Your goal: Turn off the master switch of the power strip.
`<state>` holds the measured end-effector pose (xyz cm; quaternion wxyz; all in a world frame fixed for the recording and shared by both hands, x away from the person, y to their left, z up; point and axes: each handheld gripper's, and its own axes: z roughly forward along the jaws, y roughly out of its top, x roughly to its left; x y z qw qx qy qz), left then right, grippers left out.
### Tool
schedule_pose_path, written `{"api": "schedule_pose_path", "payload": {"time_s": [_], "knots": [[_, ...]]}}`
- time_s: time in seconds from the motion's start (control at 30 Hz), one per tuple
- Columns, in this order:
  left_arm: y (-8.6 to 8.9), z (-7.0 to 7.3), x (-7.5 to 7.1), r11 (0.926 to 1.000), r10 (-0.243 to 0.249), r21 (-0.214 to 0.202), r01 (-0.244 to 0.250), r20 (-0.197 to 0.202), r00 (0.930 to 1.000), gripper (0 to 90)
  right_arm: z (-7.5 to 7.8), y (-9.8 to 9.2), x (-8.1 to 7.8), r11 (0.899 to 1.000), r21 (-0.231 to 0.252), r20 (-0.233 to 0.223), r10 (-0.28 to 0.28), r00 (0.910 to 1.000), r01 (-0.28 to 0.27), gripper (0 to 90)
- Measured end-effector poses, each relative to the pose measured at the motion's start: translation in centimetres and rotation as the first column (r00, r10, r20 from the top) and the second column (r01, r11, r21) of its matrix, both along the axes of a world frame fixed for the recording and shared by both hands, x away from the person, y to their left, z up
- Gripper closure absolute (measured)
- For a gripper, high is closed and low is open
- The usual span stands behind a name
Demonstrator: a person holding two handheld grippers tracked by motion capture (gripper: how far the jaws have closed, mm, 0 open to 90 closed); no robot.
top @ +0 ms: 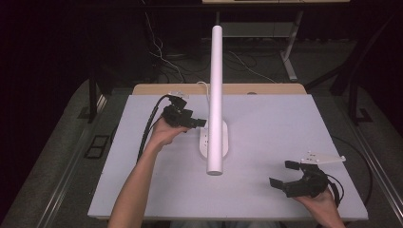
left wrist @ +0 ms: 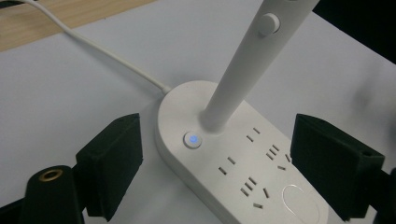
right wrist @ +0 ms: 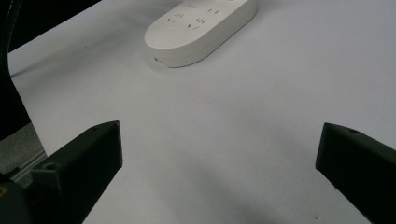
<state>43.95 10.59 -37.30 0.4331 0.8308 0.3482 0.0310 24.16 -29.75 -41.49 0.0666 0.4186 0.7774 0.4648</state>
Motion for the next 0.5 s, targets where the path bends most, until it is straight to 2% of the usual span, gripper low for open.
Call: {"api": "schedule_pose_path", "payload": {"time_s": [0.2, 0.27, 0.37, 0.5], "knots": [[-0.3, -0.7, 0.5, 0.9999, -0.001, -0.012, 0.001, -0.015, 0.9999, 19.1, 0.0, 0.0, 0.0, 1.0, -0.001, 0.001, 0.001, 1.0, -0.001, 0.0], [-0.4, -1.0, 0.6, 0.9998, 0.01, -0.017, -0.01, -0.027, 0.9996, 21.1, 0.0, -0.1, 0.0, 1.0, 0.0, -0.002, 0.0, 1.0, 0.0, 0.0], [-0.5, -1.2, 0.8, 0.9996, 0.017, -0.023, -0.018, -0.023, 0.9996, 23.1, 0.0, -0.1, 0.0, 1.0, 0.0, -0.002, 0.0, 1.0, 0.0, 0.0], [-0.6, -1.7, 1.0, 0.9984, 0.036, -0.043, -0.038, -0.045, 0.9983, 24.8, -0.1, 0.0, 0.0, 1.0, 0.0, 0.001, 0.002, 1.0, -0.002, 0.0]]}}
